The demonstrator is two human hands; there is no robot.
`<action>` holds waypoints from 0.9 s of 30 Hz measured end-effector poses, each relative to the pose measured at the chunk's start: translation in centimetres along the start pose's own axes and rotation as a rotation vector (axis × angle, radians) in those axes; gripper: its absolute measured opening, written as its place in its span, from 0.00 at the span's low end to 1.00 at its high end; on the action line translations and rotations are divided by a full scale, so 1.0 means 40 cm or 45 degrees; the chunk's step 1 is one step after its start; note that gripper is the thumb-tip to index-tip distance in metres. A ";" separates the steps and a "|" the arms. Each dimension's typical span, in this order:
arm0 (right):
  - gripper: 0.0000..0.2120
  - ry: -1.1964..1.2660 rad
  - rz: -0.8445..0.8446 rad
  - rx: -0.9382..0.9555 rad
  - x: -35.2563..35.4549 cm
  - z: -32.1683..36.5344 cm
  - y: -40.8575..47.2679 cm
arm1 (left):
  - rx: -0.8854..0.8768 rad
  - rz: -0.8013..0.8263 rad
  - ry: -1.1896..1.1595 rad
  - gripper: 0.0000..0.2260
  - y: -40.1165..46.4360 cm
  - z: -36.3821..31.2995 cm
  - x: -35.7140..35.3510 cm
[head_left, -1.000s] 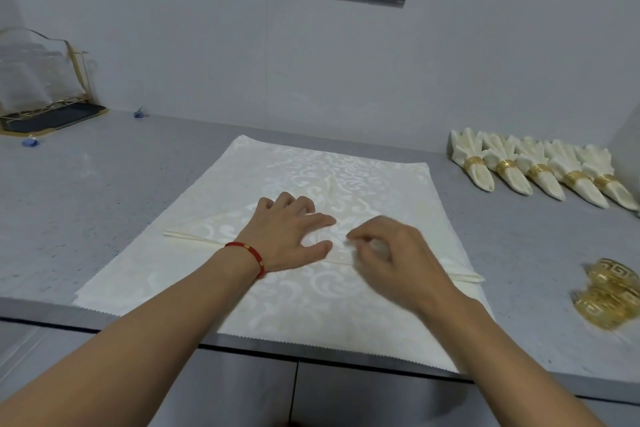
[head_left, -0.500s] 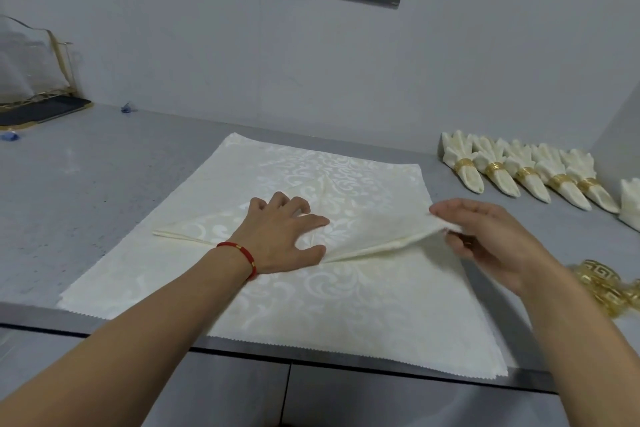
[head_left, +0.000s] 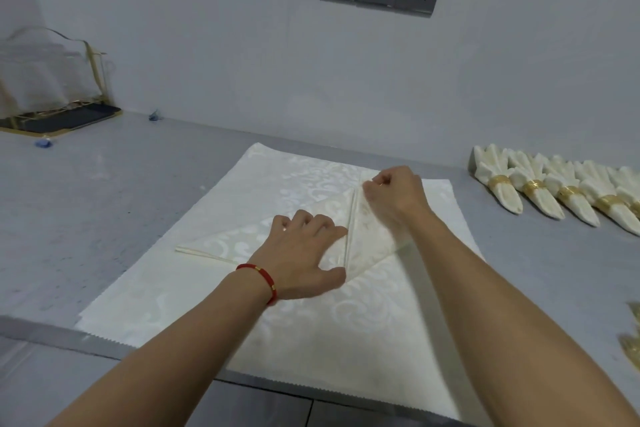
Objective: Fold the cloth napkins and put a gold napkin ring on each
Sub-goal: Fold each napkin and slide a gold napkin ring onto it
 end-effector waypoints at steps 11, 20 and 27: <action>0.07 -0.270 0.056 -0.020 -0.112 -0.049 -0.013 | -0.029 0.020 -0.074 0.27 -0.004 0.000 -0.001; 0.10 -0.580 0.281 0.491 -0.124 -0.014 -0.018 | -0.068 -0.052 0.058 0.23 -0.003 0.000 -0.015; 0.20 -0.541 0.665 0.470 -0.035 0.030 -0.114 | 0.001 -0.032 -0.138 0.20 0.003 0.001 -0.012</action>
Point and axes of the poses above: each hand's wrist, its own y-axis towards the middle knuckle, its own x-axis out of the back of the hand, z = x × y, the point moved 2 cm from there along y, towards the middle knuckle, and after that the axes turned 10 degrees about x, right-handed, at the moved point
